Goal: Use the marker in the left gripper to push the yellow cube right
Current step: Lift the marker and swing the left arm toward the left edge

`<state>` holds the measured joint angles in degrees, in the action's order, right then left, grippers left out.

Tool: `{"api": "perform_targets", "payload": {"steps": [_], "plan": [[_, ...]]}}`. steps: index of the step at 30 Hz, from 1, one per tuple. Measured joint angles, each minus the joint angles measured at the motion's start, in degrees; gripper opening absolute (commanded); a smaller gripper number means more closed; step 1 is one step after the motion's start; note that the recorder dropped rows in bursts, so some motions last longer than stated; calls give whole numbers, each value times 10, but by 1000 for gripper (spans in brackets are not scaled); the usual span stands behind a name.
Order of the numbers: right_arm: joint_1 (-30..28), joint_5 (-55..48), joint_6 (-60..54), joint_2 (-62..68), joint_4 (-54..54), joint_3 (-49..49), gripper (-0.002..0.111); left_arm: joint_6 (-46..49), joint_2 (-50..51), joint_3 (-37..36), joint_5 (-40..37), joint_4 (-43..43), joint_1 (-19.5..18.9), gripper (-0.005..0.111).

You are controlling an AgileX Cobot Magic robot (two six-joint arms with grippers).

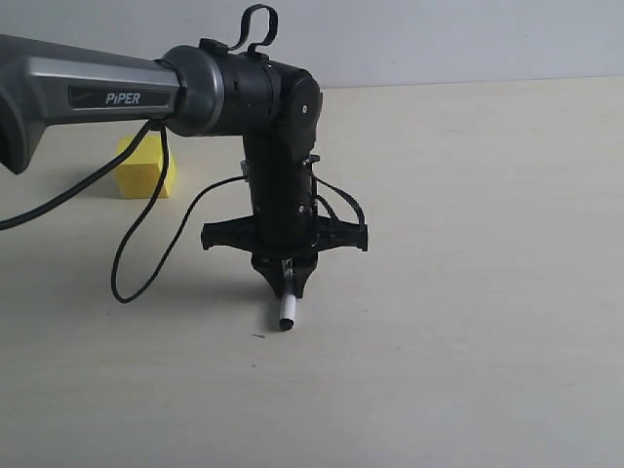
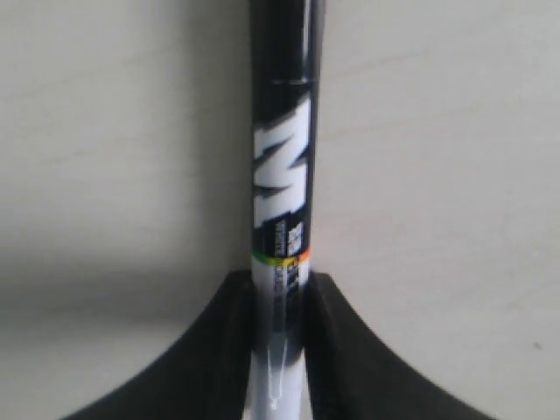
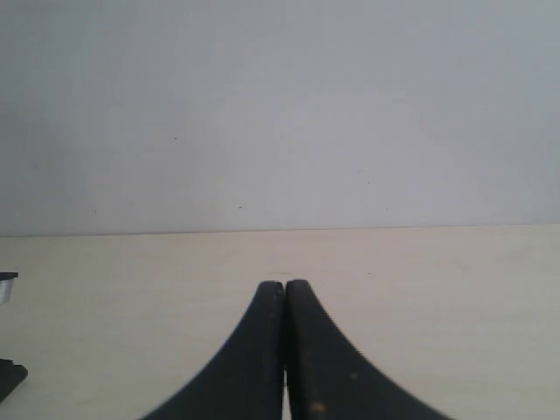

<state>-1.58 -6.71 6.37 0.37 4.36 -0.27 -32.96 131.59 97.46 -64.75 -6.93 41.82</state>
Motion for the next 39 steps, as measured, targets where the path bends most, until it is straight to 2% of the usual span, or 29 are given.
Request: {"api": "perform_targets", "payload": {"steps": [6, 8, 10, 14, 16, 19, 28, 33, 39], "plan": [[0, 0, 0, 0, 0, 0, 0, 135, -13, 13, -9, 38, 0, 0], [0, 0, 0, 0, 0, 0, 0, 191, -47, 33, -7, 55, -1, 0], [0, 0, 0, 0, 0, 0, 0, 287, -106, 48, -2, 57, -8, 0], [0, 0, 0, 0, 0, 0, 0, 424, -209, 51, -30, 84, -65, 0], [0, 0, 0, 0, 0, 0, 0, 444, -233, 51, -45, 135, -96, 0], [0, 0, 0, 0, 0, 0, 0, 449, -245, 51, -50, 156, -124, 0], [0, 0, 0, 0, 0, 0, 0, 547, -286, 47, -53, 86, -193, 0], [0, 0, 0, 0, 0, 0, 0, 650, -317, -2, -53, 47, -272, 0], [0, 0, 0, 0, 0, 0, 0, 815, -323, -88, -53, 47, -363, 0]]}}
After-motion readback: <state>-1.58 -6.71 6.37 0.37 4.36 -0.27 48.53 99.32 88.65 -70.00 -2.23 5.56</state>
